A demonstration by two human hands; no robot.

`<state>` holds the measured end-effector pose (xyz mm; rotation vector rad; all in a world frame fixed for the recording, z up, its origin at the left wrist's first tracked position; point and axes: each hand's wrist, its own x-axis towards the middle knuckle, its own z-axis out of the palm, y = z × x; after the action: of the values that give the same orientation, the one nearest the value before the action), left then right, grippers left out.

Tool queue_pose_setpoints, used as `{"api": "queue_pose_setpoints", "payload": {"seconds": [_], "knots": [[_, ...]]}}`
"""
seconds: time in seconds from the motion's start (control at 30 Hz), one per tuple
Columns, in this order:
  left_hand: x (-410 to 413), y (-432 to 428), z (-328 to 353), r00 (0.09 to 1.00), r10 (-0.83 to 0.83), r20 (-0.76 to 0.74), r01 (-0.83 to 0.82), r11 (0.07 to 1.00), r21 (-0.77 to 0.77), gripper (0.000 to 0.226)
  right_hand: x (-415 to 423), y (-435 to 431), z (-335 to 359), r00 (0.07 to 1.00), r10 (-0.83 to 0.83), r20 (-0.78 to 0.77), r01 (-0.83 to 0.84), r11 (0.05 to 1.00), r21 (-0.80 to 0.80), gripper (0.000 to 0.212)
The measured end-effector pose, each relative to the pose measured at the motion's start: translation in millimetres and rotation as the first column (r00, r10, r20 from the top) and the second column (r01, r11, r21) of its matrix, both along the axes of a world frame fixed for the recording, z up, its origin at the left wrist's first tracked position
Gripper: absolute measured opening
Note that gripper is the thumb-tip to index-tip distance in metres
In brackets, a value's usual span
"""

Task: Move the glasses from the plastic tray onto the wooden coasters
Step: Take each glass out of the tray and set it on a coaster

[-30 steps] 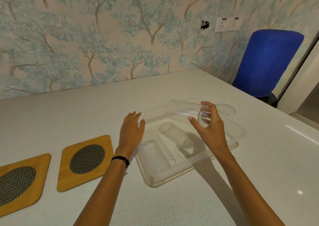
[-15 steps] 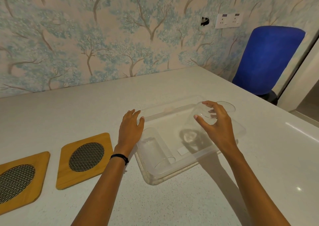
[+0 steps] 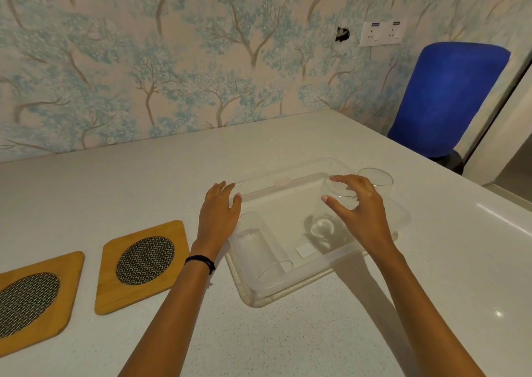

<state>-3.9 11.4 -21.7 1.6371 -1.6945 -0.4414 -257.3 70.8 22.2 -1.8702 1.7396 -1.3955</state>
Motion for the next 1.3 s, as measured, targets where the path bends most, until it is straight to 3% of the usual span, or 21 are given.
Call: {"api": "queue_pose_setpoints", "payload": {"seconds": [0.4,0.53,0.67,0.73,0.9,1.3], "knots": [[0,0,-1,1.0,0.002,-0.011,-0.002,1.0,-0.003,0.043,2,-5,-6,0.995,-0.011,-0.098,0.013,1.0,0.021,0.037],[0,-1,-1,1.0,0.002,-0.019,-0.002,1.0,-0.005,0.043,15,1,2,0.976,-0.086,-0.202,0.056,0.987,-0.151,0.029],[0,1,-1,0.999,0.002,-0.036,-0.002,1.0,-0.003,0.043,36,7,8,0.95,0.033,-0.31,-0.113,0.963,-0.244,0.022],[0,1,-1,0.999,0.004,-0.032,-0.004,1.0,-0.001,0.043,49,7,7,0.925,0.147,-0.349,-0.21,0.966,-0.15,0.021],[0,-1,-1,1.0,0.003,-0.018,-0.003,1.0,-0.007,0.042,77,-4,-7,0.849,0.443,-0.286,-0.361,0.884,0.297,0.033],[1,-5,-6,1.0,0.017,0.024,-0.017,1.0,-0.014,0.042,122,-28,-6,0.811,0.507,-0.293,-0.203,0.713,0.671,0.063]]}}
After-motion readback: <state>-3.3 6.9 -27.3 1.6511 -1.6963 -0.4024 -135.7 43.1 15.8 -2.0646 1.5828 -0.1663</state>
